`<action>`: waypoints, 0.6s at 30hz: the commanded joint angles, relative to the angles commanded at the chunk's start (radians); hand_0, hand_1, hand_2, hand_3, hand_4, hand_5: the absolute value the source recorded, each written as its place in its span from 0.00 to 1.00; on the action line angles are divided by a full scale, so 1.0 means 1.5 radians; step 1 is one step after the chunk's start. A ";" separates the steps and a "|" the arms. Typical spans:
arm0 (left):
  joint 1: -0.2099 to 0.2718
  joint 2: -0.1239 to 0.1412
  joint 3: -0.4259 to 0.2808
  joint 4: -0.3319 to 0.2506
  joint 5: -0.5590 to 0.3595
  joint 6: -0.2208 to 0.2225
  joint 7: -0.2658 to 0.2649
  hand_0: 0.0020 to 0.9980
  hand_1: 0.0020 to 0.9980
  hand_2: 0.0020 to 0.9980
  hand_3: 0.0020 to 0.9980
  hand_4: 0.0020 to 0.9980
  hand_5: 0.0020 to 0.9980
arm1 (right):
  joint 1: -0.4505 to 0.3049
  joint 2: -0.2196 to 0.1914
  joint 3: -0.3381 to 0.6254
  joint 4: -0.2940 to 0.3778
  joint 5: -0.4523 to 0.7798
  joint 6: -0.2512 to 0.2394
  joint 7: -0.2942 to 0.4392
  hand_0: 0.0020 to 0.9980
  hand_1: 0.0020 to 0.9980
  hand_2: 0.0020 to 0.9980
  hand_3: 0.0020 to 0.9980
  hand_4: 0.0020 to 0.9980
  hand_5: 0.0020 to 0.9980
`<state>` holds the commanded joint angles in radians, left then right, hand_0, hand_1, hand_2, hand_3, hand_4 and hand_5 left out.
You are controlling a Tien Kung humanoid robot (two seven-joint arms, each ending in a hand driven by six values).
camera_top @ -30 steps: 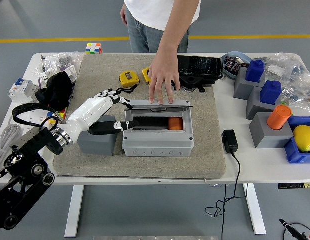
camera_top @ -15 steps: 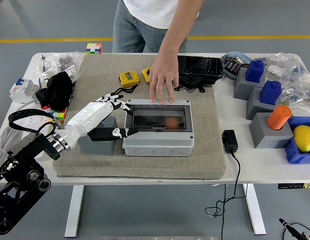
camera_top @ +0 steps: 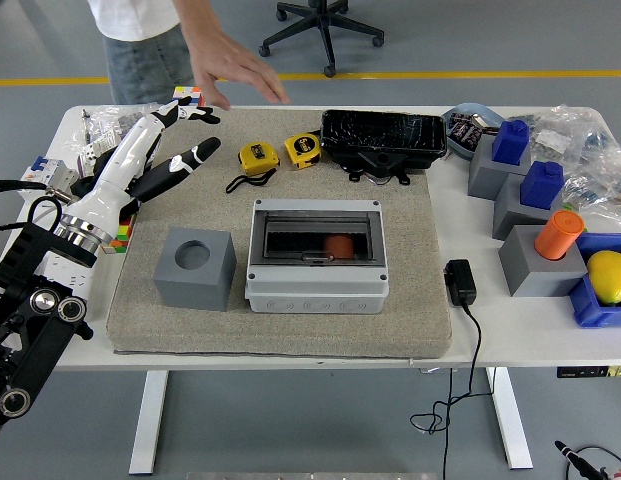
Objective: Fetch the battery,place it into the box,close the lid of the box
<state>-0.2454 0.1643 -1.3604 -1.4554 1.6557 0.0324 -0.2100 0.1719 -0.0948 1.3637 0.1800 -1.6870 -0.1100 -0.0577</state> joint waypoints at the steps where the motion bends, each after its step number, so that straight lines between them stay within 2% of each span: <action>1: 0.000 -0.004 -0.007 0.003 -0.024 -0.005 -0.007 1.00 0.98 0.86 0.78 1.00 1.00 | 0.000 0.001 -0.004 0.000 0.003 0.000 0.000 0.86 0.80 0.77 0.83 1.00 1.00; 6: -0.001 -0.009 -0.018 0.014 -0.156 -0.044 -0.025 1.00 0.98 0.86 0.78 1.00 1.00 | 0.002 0.002 -0.004 0.000 0.003 0.001 0.000 0.86 0.80 0.77 0.83 1.00 1.00; 7: -0.001 -0.009 -0.019 0.017 -0.184 -0.052 -0.026 0.98 0.97 0.89 0.86 1.00 1.00 | 0.002 0.001 -0.002 0.000 0.001 0.001 0.000 0.86 0.80 0.77 0.83 1.00 1.00; 8: -0.001 -0.009 -0.019 0.018 -0.209 -0.057 -0.027 0.98 0.97 0.89 0.86 1.00 1.00 | 0.002 0.001 0.000 0.000 -0.001 0.001 0.000 0.86 0.80 0.77 0.83 1.00 1.00; 12: 0.002 -0.013 -0.035 0.022 -0.295 -0.088 -0.014 0.98 0.97 0.89 0.86 1.00 1.00 | 0.004 0.000 0.004 0.000 -0.002 0.001 0.001 0.86 0.80 0.77 0.83 1.00 1.00; 13: 0.003 -0.014 -0.037 0.023 -0.316 -0.096 -0.012 0.99 1.00 0.95 0.94 1.00 1.00 | 0.005 -0.001 0.002 0.000 0.001 0.000 0.002 0.86 0.80 0.77 0.83 1.00 1.00; 18: 0.003 -0.021 -0.037 0.032 -0.435 -0.127 -0.010 0.99 1.00 0.95 0.94 1.00 1.00 | 0.008 -0.003 0.006 0.000 -0.003 0.001 0.003 0.86 0.80 0.77 0.83 1.00 1.00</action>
<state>-0.2416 0.1325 -1.4164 -1.4076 1.0026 -0.1587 -0.2257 0.1837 -0.0989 1.3720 0.1800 -1.6916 -0.1085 -0.0535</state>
